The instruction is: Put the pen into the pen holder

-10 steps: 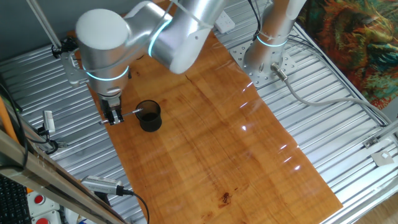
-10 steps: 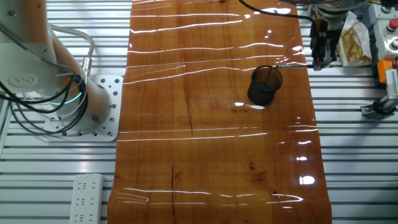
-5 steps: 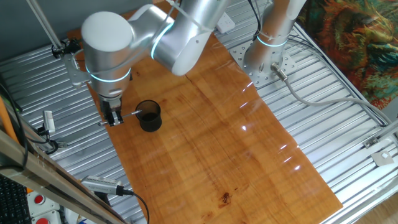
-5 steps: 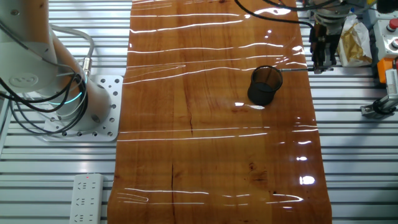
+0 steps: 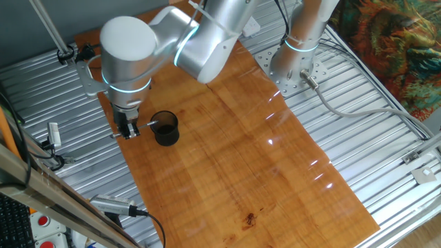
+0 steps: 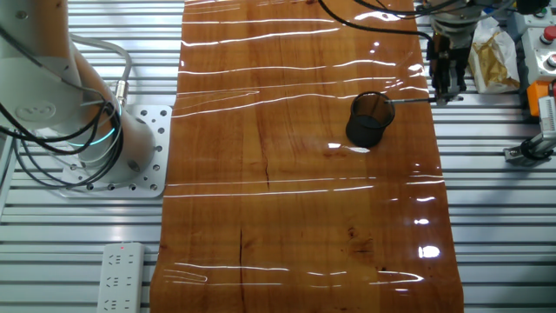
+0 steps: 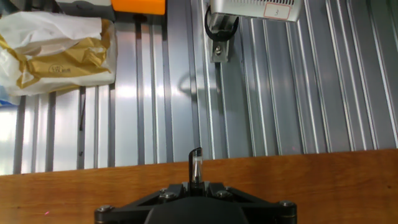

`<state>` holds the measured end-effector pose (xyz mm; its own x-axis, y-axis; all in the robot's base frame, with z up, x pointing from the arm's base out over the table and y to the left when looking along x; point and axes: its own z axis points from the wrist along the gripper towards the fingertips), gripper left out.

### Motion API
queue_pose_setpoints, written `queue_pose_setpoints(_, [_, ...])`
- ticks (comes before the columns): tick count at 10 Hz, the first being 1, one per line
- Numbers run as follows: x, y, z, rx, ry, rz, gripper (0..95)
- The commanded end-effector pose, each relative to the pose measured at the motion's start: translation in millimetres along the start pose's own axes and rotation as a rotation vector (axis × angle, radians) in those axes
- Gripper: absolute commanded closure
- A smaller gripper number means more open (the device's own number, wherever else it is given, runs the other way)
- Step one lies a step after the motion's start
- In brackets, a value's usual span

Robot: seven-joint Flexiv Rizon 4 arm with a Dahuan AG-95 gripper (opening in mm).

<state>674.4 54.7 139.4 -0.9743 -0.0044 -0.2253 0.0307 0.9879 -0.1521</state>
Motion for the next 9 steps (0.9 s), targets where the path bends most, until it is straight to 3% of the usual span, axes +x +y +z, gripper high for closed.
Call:
queue_pose_setpoints(1, [-0.7,-0.6,0.9,0.006,-0.016,0.001,95.0])
queue_pose_setpoints(3, [-0.7,-0.6,1.0,0.004,-0.031,0.001,95.0])
queue_pose_setpoints(6, [-0.8,-0.5,1.0,-0.005,-0.09,0.009,95.0])
queue_pose_setpoints(9, [-0.9,-0.5,0.9,-0.02,-0.11,0.025,95.0])
